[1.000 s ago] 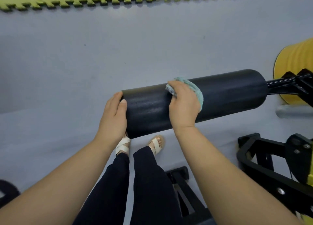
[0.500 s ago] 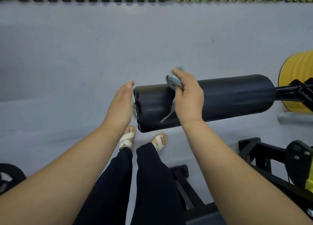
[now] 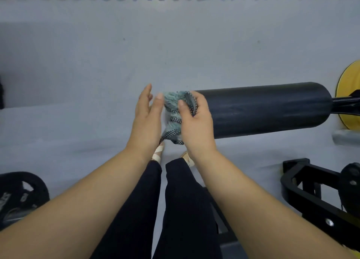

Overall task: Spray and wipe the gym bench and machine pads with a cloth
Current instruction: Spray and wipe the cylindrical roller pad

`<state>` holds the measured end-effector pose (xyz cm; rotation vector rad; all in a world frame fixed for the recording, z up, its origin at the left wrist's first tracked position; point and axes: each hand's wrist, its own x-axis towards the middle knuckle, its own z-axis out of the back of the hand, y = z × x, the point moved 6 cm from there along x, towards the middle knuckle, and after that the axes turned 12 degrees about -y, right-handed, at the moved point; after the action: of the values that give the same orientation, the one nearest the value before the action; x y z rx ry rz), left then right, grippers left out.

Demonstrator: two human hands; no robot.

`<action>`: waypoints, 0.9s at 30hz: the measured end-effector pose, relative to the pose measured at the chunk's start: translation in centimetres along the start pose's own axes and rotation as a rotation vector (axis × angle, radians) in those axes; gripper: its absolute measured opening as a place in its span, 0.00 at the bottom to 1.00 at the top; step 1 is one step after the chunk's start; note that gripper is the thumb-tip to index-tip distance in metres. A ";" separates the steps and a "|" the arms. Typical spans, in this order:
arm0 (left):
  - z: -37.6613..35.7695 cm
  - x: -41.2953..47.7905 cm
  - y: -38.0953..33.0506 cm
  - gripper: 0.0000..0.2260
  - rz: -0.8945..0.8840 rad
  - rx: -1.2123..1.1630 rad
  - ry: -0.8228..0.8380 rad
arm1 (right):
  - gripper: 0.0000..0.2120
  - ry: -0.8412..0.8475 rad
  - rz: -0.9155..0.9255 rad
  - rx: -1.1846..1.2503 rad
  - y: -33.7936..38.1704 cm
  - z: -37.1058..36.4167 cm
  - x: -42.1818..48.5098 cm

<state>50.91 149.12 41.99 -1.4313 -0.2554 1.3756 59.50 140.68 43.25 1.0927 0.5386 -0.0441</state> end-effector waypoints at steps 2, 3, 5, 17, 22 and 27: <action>0.1 -1.6 -1.4 0.24 -0.268 0.091 0.018 | 0.07 -0.013 -0.180 0.162 -0.4 -0.8 -0.1; -0.3 -2.2 -1.6 0.23 -0.328 0.122 0.060 | 0.06 0.026 -0.254 0.250 -0.5 -1.5 -0.3; -0.9 -2.3 -0.8 0.20 -0.271 0.088 0.103 | 0.06 0.089 -0.280 0.243 -0.6 -2.4 -0.4; -4.3 4.2 4.7 0.16 0.026 0.149 -0.134 | 0.28 0.062 0.684 -1.068 -4.1 2.5 4.9; -5.1 7.8 3.6 0.15 0.015 0.249 -0.027 | 0.26 -0.019 0.754 -1.047 -4.4 2.2 5.1; -4.0 5.0 10.6 0.16 0.647 -0.072 -0.021 | 0.24 -0.080 0.820 -1.050 -4.5 2.1 4.9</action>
<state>50.41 146.62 29.83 -1.6349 0.1685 1.9125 63.27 137.82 38.12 0.2042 -0.0342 0.8239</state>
